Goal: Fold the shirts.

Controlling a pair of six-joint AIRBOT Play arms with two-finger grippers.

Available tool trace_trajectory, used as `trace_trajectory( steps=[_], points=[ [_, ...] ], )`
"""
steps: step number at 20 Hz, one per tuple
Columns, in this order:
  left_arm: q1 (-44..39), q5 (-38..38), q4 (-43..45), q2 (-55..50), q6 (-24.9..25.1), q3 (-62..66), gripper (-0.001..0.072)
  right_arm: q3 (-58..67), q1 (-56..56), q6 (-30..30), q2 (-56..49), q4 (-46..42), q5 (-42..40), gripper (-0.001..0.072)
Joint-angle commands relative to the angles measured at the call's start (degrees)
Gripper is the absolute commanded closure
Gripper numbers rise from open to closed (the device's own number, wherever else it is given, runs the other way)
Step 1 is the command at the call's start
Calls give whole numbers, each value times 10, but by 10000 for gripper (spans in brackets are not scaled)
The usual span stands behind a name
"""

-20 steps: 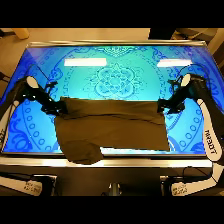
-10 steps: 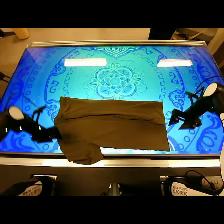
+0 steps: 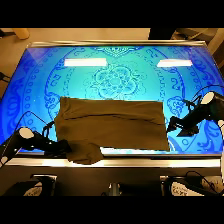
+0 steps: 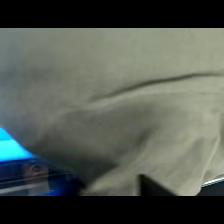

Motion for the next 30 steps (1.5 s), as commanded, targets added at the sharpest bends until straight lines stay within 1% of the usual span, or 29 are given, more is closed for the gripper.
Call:
trace_trajectory(
  steps=[1,2,3,4,7,10,11,12,14,15,16,17,18,19,20,22,25,26,28,30],
  points=[
    [-27,26,-5,-16,-7,-8,461,-46,0,-4,1,-13,2,142],
    [-25,26,-5,-15,-6,-8,610,-70,0,-9,1,-13,1,140],
    [-25,26,-5,-13,-1,-8,678,-94,0,-19,1,-11,-4,111],
    [-25,26,-5,-10,5,-8,679,-114,0,-26,1,-8,-15,102],
    [-25,25,-5,3,4,-8,679,-139,0,-33,1,-7,-67,105],
    [-25,26,-5,24,4,-8,679,-140,0,-34,-1,-3,-108,127],
    [-25,26,-5,29,4,-8,679,-142,0,-34,-2,5,-114,152],
    [-25,26,-5,31,4,-7,679,-148,0,-34,-3,19,-119,155],
    [-25,27,-6,31,4,-7,679,-156,0,-34,-7,38,-119,189],
    [-25,31,-6,31,4,-7,679,-158,0,-34,-8,39,-116,228],
    [-25,37,-6,31,4,-7,679,-159,0,-34,-10,40,-113,229],
    [-25,45,-6,31,4,-6,679,-159,0,-34,-11,40,-113,259],
    [-25,49,-6,31,4,-2,679,-158,0,-34,-11,40,-114,389],
    [-25,50,-5,31,4,4,679,-158,0,-35,-10,40,-115,562],
    [-25,50,-5,31,5,16,680,-155,0,-37,-10,39,-115,687],
    [-25,45,-3,40,9,68,681,-127,0,-43,0,48,-111,690],
    [-25,22,16,38,8,190,683,-42,5,-43,14,77,-118,690],
    [-25,22,27,28,7,231,683,-9,19,-43,14,69,-134,690],
    [-24,24,62,-18,-2,301,684,43,54,-40,5,45,-208,689],
    [-11,24,68,-91,-2,362,683,100,67,-10,-39,24,-256,689]
  ],
)
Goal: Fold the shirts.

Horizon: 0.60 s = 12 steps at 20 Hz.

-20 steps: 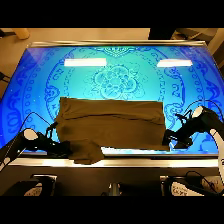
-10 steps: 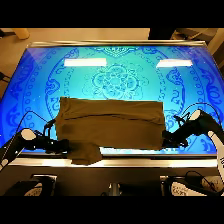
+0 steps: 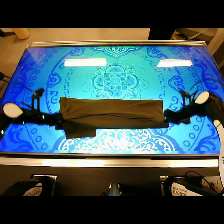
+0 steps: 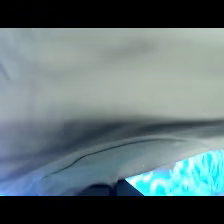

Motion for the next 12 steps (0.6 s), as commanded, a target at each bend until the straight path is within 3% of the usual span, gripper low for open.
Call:
trace_trajectory(
  steps=[1,8,9,10,11,12],
  points=[
    [17,-1,28,-105,-5,119,683,103,22,33,-62,-24,-81,689],
    [21,-6,-4,-350,-5,279,678,183,22,54,-211,19,-96,687],
    [21,-6,-9,-365,-12,285,619,183,22,53,-215,20,-91,673],
    [21,-8,-10,-374,-17,292,353,183,22,52,-213,20,-86,479],
    [24,-14,-10,-374,-15,300,183,190,21,34,-207,19,-66,39],
    [30,-28,-10,-371,-9,313,170,199,21,12,-202,4,-42,20]
  ],
)
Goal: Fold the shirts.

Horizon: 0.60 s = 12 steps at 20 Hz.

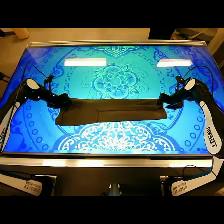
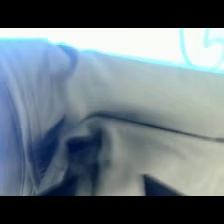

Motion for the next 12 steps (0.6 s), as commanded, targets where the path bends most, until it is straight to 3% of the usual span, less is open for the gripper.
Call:
trace_trajectory(
  steps=[1,3,8,9,10,11,12],
  points=[
    [11,-41,-10,-23,11,48,170,22,1,-32,-1,-38,55,19],
    [15,-76,-11,0,18,68,171,21,1,-23,-7,-81,67,18],
    [-21,-77,-11,70,18,68,171,21,2,-23,-76,75,87,48],
    [-35,-77,-11,73,18,68,174,21,2,-27,-81,110,94,181],
    [-51,-76,-11,71,18,67,191,23,2,-32,-80,136,100,506],
    [-68,-70,-11,67,16,66,312,26,2,-31,-73,155,108,681],
    [-89,-52,-15,63,16,62,565,33,2,-45,-59,173,117,689]
  ],
)
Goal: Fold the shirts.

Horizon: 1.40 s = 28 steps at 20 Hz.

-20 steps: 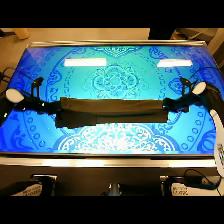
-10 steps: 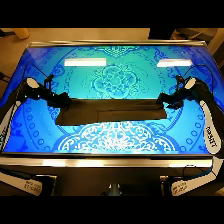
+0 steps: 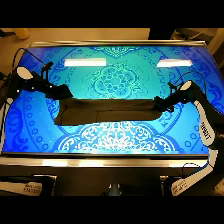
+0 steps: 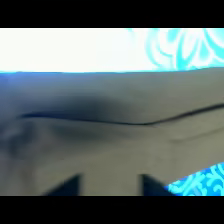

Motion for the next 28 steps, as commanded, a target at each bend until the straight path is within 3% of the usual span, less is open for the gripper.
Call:
trace_trajectory(
  steps=[1,5,8,12,14,16,18,24,28],
  points=[
    [-62,43,-17,-2,0,-9,678,16,-1,-23,27,90,31,689],
    [-165,170,-130,-49,-1,-43,680,22,-1,-21,153,102,73,690],
    [-239,222,-248,-123,-6,-44,680,22,0,13,243,103,131,690],
    [-340,309,-459,-208,38,-37,679,22,0,44,333,107,193,689],
    [-372,322,-527,-235,78,-19,680,22,0,45,351,117,186,688],
    [-365,314,-522,-235,103,-8,681,22,5,47,348,149,167,688],
    [-321,287,-450,-199,104,-8,682,22,44,47,333,163,118,688],
    [-83,175,-140,43,8,-8,681,23,271,26,196,280,-99,687],
    [61,118,-97,192,-7,-8,681,23,388,-47,66,457,-210,687]
  ],
)
